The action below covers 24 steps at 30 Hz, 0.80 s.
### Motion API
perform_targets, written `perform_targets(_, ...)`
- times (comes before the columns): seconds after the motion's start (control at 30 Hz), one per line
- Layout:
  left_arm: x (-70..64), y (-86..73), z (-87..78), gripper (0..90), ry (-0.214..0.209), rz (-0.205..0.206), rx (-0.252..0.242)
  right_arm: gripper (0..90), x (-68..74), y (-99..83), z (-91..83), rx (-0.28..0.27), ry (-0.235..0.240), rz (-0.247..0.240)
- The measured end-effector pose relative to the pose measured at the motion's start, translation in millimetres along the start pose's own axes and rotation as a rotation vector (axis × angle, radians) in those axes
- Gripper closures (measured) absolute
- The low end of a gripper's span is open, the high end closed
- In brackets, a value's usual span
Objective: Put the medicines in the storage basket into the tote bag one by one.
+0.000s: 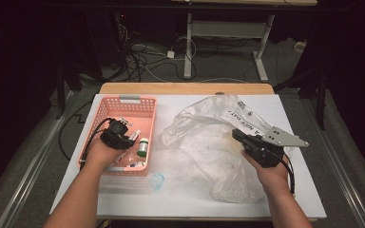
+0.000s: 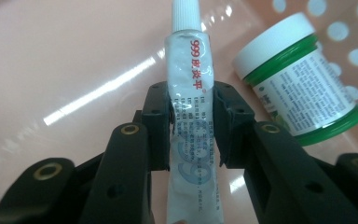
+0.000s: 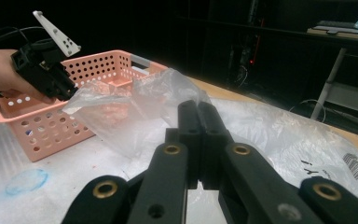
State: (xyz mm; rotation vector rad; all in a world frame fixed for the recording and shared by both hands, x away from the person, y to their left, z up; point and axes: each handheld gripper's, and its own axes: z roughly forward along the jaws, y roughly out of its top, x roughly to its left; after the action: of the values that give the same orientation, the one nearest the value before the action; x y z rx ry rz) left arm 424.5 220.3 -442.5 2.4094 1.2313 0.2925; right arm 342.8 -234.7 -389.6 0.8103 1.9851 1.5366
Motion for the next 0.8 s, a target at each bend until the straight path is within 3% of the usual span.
perform_targets(0.03, 0.0, 0.0, 0.0, 67.6, 0.000, 0.000, 0.000, 90.0, 0.0, 0.0, 0.0, 0.000, 0.000, 0.000)
perform_targets(0.2, -0.5, -2.9, -11.5, 67.6, 0.008, -0.005, -0.106, 90.0, -0.2, 2.3, -3.3, -0.010, -0.006, 0.001)
perform_targets(0.23, -0.5, -2.9, -11.5, 67.6, 0.008, -0.005, -0.106, 90.0, -0.3, 2.7, -4.2, -0.009, -0.004, 0.000)
perform_targets(0.27, 0.1, -4.3, -15.7, 67.6, -0.002, -0.011, -0.144, 90.0, -0.3, 3.1, -4.8, -0.010, -0.003, 0.002)
perform_targets(0.3, 0.1, -4.3, -15.7, 67.6, -0.002, -0.011, -0.144, 90.0, -0.2, 3.6, -5.0, -0.014, -0.006, 0.004)
perform_targets(0.33, 0.3, -5.8, -20.4, 67.5, -0.014, -0.020, -0.191, 90.0, -0.5, 3.9, -5.4, -0.014, -0.005, 0.001)
perform_targets(0.4, 1.7, -7.5, -25.5, 67.5, -0.025, -0.027, -0.231, 90.0, -0.7, 4.2, -6.4, -0.013, -0.004, 0.003)
perform_targets(0.6, 2.5, -11.2, -38.6, 67.6, -0.002, -0.058, -0.303, 90.0, -1.1, 4.1, -6.4, -0.014, -0.008, 0.003)
perform_targets(0.7, 0.1, -13.0, -44.6, 67.6, 0.003, -0.050, -0.327, 90.0, -1.0, 3.4, -5.5, -0.017, -0.008, 0.007)
perform_targets(0.8, -4.3, -15.4, -50.3, 67.5, -0.023, -0.072, -0.370, 90.0, -0.9, 3.2, -5.4, -0.013, -0.006, 0.008)
